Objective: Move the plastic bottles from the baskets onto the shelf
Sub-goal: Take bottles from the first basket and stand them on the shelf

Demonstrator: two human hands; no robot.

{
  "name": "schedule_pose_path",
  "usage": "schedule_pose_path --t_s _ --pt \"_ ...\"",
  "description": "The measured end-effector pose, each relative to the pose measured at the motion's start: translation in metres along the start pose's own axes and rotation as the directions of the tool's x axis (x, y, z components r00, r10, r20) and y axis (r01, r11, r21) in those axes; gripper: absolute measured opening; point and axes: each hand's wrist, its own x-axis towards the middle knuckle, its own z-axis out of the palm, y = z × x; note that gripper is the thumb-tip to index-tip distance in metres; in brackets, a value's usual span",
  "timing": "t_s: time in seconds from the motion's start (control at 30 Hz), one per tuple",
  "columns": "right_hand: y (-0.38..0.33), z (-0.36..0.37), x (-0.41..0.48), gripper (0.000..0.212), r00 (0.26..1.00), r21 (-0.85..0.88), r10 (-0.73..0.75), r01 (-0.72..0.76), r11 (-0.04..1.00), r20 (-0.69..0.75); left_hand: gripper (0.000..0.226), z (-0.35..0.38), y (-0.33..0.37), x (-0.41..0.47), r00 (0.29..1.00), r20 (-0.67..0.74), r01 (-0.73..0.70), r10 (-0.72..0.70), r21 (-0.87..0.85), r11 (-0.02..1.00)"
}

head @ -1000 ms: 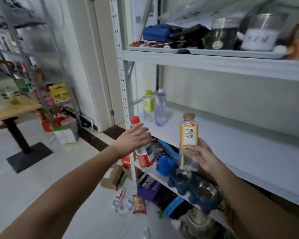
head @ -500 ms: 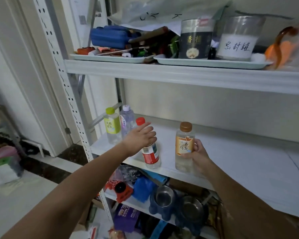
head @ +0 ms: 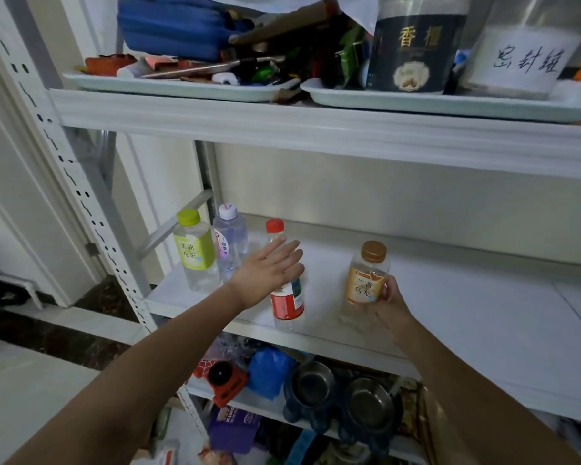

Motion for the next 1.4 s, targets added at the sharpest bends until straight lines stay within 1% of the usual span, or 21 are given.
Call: schedule_pose_path --t_s 0.13,0.27,0.4,0.53,0.63,0.67,0.7,0.73,0.77,0.83,0.87,0.93,0.97,1.07,1.1,1.13,1.2,1.23,1.3,1.33,1.4 --pt "0.001 -0.001 0.001 0.066 1.0 0.008 -0.005 0.005 1.0 0.01 0.051 0.002 0.003 -0.006 0.999 -0.033 0.006 -0.007 -0.026 1.0" --pt "0.002 0.001 -0.002 0.064 1.0 0.05 0.005 -0.005 0.999 0.008 0.044 0.001 0.01 -0.006 0.994 -0.1 -0.038 0.033 -0.041 0.998" --pt "0.005 0.002 -0.003 0.067 1.0 0.118 0.01 -0.013 0.993 0.023 0.065 0.001 0.019 -0.007 0.994 -0.092 -0.071 0.062 -0.096 0.993" --pt "0.001 0.005 -0.008 0.068 1.0 0.124 0.015 -0.016 0.992 0.012 0.061 0.008 0.017 -0.015 0.981 -0.193 -0.041 0.027 -0.072 0.997" --pt "0.0 0.008 -0.01 0.067 1.0 0.131 0.006 -0.006 0.991 -0.004 0.065 0.007 0.025 -0.032 0.977 -0.205 0.059 -0.064 -0.03 0.998" --pt "0.0 0.008 -0.011 0.067 1.0 0.146 0.004 -0.002 0.989 -0.008 0.07 0.007 0.031 -0.038 0.97 -0.202 0.13 -0.139 -0.054 0.99" --pt "0.001 0.008 -0.011 0.067 1.0 0.16 0.001 0.001 0.987 -0.01 0.075 0.005 0.039 -0.045 0.95 -0.196 0.222 -0.245 -0.131 0.966" --pt "0.001 0.008 -0.012 0.066 1.0 0.167 -0.001 0.002 0.986 -0.01 0.074 0.005 0.049 -0.05 0.909 -0.18 0.327 -0.376 -0.253 0.91" --pt "0.001 0.009 -0.013 0.066 1.0 0.168 0.0 0.002 0.986 -0.009 0.068 0.004 0.06 -0.053 0.852 -0.143 0.419 -0.503 -0.389 0.82" --pt "0.003 0.009 -0.014 0.067 1.0 0.162 0.004 -0.002 0.987 -0.011 0.055 -0.002 0.082 -0.052 0.725 0.004 0.561 -0.689 -0.584 0.587" --pt "0.004 0.009 -0.013 0.067 1.0 0.16 0.006 -0.004 0.987 -0.014 0.06 -0.006 0.092 -0.048 0.661 0.125 0.616 -0.74 -0.653 0.441" --pt "0.005 0.009 -0.013 0.067 1.0 0.161 0.006 -0.003 0.987 -0.021 0.081 -0.016 0.108 -0.033 0.538 0.355 0.673 -0.765 -0.728 0.135" --pt "0.006 0.01 -0.013 0.067 1.0 0.163 0.005 -0.001 0.987 -0.026 0.088 -0.02 0.112 -0.025 0.479 0.403 0.681 -0.78 -0.731 0.04" --pt "0.006 0.012 -0.016 0.067 0.999 0.171 0.004 0.002 0.985 -0.037 0.092 -0.02 0.112 -0.01 0.323 0.492 0.702 -0.808 -0.698 -0.144" --pt "0.006 0.012 -0.016 0.068 0.999 0.173 0.007 -0.001 0.985 -0.037 0.09 -0.015 0.111 -0.009 0.284 0.528 0.688 -0.8 -0.694 -0.214" --pt "0.007 0.012 -0.017 0.069 0.999 0.174 0.011 -0.005 0.985 -0.035 0.085 -0.01 0.11 -0.01 0.271 0.566 0.66 -0.778 -0.698 -0.278" --pt "0.01 0.012 -0.016 0.07 0.999 0.172 0.012 -0.006 0.985 -0.032 0.074 -0.004 0.106 -0.016 0.303 0.599 0.568 -0.741 -0.738 -0.364" --pt "0.011 0.012 -0.017 0.069 1.0 0.171 0.009 -0.003 0.985 -0.03 0.069 -0.001 0.104 -0.02 0.329 0.596 0.534 -0.733 -0.757 -0.376" --pt "0.013 0.014 -0.018 0.068 0.999 0.161 -0.004 0.009 0.987 -0.034 0.059 0.002 0.099 -0.028 0.375 0.575 0.549 -0.727 -0.77 -0.326" --pt "0.013 0.015 -0.019 0.068 0.999 0.153 -0.012 0.017 0.988 -0.038 0.058 0.004 0.097 -0.031 0.393 0.56 0.589 -0.73 -0.763 -0.268" --pt "0.014 0.016 -0.021 0.068 0.999 0.137 -0.025 0.03 0.99 -0.044 0.066 0.009 0.095 -0.039 0.426 0.543 0.638 -0.724 -0.747 -0.185"
